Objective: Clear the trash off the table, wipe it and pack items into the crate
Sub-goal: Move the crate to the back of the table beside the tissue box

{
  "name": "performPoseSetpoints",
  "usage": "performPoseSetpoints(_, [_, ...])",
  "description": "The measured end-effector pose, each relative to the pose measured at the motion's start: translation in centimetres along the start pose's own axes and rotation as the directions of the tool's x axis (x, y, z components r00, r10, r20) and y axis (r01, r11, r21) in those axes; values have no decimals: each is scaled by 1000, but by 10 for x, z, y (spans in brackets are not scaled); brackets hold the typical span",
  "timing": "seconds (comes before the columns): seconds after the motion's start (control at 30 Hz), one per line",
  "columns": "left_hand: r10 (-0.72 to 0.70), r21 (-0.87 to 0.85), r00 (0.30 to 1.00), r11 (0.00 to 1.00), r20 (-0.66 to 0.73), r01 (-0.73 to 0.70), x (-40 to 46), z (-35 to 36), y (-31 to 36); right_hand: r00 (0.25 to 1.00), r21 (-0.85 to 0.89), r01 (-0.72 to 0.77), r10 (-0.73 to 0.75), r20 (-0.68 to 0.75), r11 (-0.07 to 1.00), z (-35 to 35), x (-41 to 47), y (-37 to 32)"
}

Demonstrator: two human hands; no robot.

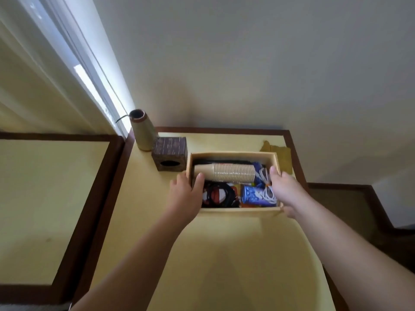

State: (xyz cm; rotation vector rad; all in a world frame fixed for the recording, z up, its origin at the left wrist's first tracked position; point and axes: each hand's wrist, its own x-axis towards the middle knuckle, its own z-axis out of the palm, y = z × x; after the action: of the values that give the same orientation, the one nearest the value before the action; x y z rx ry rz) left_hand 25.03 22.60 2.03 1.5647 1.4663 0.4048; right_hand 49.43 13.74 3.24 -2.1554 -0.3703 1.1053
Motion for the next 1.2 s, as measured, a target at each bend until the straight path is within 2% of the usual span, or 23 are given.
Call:
performPoseSetpoints(0.07, [56, 21, 998, 998, -29, -55, 36, 5, 25, 1000, 22, -6, 7, -30, 1000, -5, 29, -30])
performPoseSetpoints(0.17, [119, 114, 991, 987, -57, -112, 87, 7, 56, 992, -2, 92, -92, -86, 996, -3, 65, -73])
performPoseSetpoints(0.27, [123, 197, 990, 974, -72, -107, 137, 10, 78, 988, 46, 132, -128, -88, 990, 6, 108, -106])
performPoseSetpoints(0.37, [106, 336, 990, 939, -89, -70, 183, 9, 87, 993, 74, 111, -108, -50, 991, 19, 144, -124])
performPoseSetpoints(0.57, [36, 491, 999, 870, 10, -37, 244, 7, 70, 989, 44, 136, -134, -58, 990, 48, 199, -127])
performPoseSetpoints(0.67, [64, 561, 997, 825, 33, -71, 253, 11, 59, 987, 16, 145, -143, -72, 989, 59, 216, -116])
performPoseSetpoints(0.77, [96, 584, 995, 807, 21, -90, 248, 17, 49, 963, -94, 194, -208, -171, 976, 67, 228, -103])
performPoseSetpoints(0.87, [133, 624, 991, 774, 10, -110, 238, 22, 46, 909, -129, 257, -285, -305, 958, 69, 224, -98])
performPoseSetpoints(0.93, [146, 610, 989, 786, -24, -101, 227, 15, 54, 850, -73, 355, -354, -389, 932, 68, 212, -97])
performPoseSetpoints(0.97, [171, 590, 983, 801, -59, -104, 219, 9, 58, 792, -69, 443, -427, -437, 894, 67, 205, -95])
performPoseSetpoints(1.07, [313, 443, 911, 880, -269, -172, 183, -13, 47, 522, -213, 687, -676, -520, 694, 66, 172, -90])
performPoseSetpoints(1.13, [355, 299, 820, 924, -449, -237, 150, -26, 20, 324, -321, 796, -810, -489, 513, 77, 143, -81])
performPoseSetpoints(1.17, [323, 229, 779, 945, -537, -234, 134, -31, 3, 256, -333, 843, -860, -442, 423, 88, 125, -73])
performPoseSetpoints(1.2, [254, 148, 746, 967, -616, -207, 121, -35, -11, 226, -303, 886, -898, -376, 350, 103, 105, -65])
